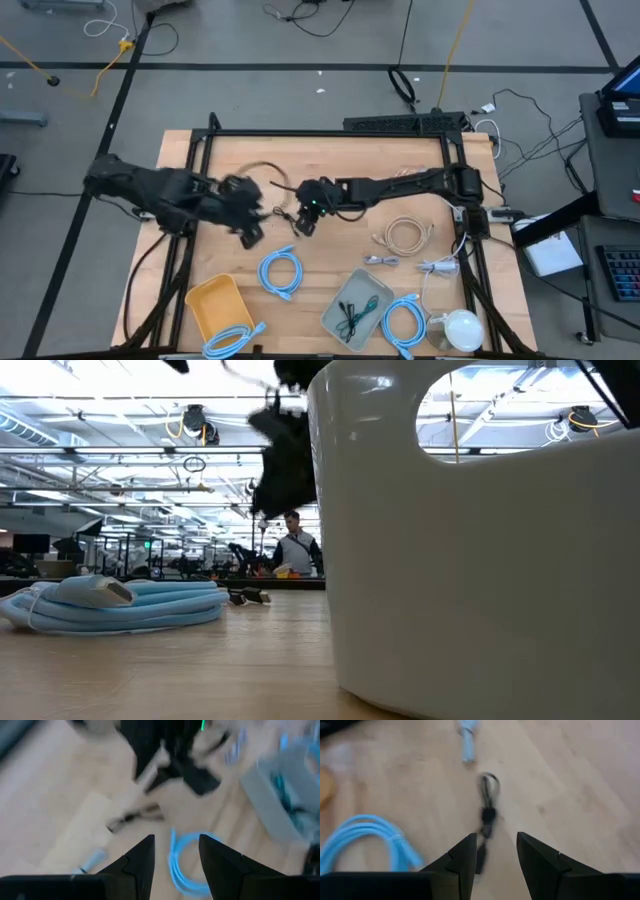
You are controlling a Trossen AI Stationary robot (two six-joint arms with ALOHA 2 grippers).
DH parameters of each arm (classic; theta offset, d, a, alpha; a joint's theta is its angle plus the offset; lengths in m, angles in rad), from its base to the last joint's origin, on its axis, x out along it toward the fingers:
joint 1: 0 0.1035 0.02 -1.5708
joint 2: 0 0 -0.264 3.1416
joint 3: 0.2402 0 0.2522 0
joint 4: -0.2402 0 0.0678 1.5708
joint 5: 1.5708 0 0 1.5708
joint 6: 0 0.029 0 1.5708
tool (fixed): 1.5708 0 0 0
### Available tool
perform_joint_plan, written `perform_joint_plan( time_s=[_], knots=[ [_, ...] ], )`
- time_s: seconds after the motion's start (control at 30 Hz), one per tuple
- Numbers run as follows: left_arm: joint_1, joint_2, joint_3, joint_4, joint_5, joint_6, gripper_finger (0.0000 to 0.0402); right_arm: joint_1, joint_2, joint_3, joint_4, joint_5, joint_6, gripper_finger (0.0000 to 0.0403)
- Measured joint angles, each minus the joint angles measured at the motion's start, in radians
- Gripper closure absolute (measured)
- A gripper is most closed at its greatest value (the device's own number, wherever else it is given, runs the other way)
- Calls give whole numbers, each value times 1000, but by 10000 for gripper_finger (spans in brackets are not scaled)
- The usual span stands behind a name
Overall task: Sort cables
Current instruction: Put the black charger cable into the gray bin
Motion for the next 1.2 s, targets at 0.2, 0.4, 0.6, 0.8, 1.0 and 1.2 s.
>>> perform_joint_plan(
  time_s=[0.2, 0.4, 0.6, 0.8, 1.0, 1.2],
  knots=[
    [-80, -213, -17, 47, -251, -19, 247, -62, 73, -1, 3, -102, 110, 269],
    [-109, -408, -73, 66, -320, 0, 247, -53, 117, -1, 91, -150, 171, 269],
    [-111, -533, -219, 191, -293, 18, 247, -26, 130, -1, 102, -120, 193, 269],
    [-111, -578, -320, 308, -257, 28, 247, -36, 163, -5, 120, -110, 212, 269],
    [-111, -569, -344, 350, -219, 36, 247, -20, 220, -1, 206, -180, 280, 269],
    [-111, -570, -344, 350, -217, 39, 247, -2, 245, 2, 227, -203, 303, 270]
  ],
)
